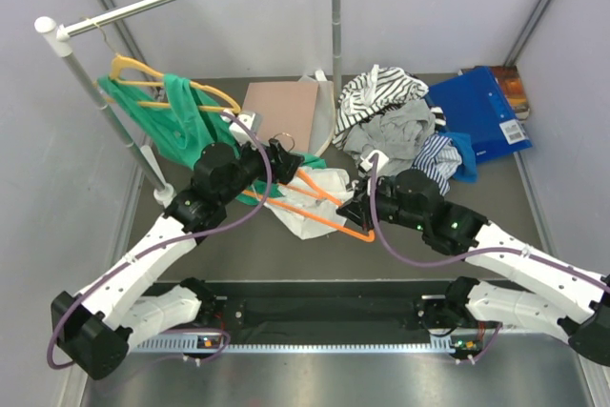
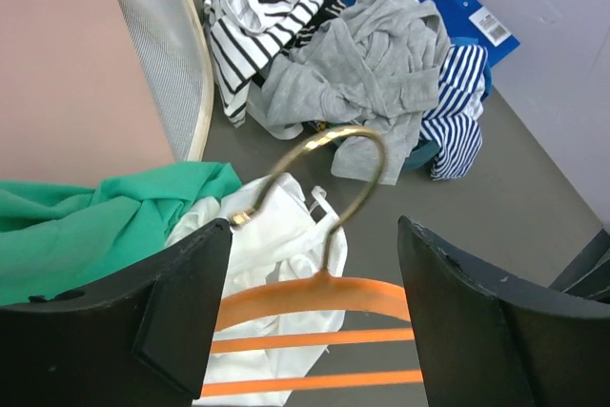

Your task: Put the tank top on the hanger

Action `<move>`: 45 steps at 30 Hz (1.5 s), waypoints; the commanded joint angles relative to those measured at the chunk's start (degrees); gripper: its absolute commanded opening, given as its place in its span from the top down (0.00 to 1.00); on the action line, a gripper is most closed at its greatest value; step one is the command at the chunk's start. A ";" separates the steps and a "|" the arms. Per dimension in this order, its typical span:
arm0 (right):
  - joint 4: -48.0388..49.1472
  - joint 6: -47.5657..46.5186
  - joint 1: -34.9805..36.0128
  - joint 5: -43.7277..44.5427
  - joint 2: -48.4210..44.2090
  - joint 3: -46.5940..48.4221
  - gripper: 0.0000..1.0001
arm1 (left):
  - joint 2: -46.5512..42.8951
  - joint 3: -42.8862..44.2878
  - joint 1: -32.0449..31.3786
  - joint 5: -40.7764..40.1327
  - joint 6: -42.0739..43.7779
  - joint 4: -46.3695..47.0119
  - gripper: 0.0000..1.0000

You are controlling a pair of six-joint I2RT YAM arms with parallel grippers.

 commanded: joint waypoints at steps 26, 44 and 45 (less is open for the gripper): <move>5.47 2.35 1.16 -2.54 -0.72 -0.15 1.00 | 4.97 -3.39 -0.36 -0.55 -0.96 8.57 0.99; -4.90 1.38 -4.53 9.60 1.90 6.08 0.23 | 0.14 -9.02 -0.45 -13.74 5.81 5.58 1.00; -4.82 2.08 -5.68 8.72 3.66 6.44 0.25 | -0.48 -9.37 -0.45 -13.65 5.81 5.67 1.00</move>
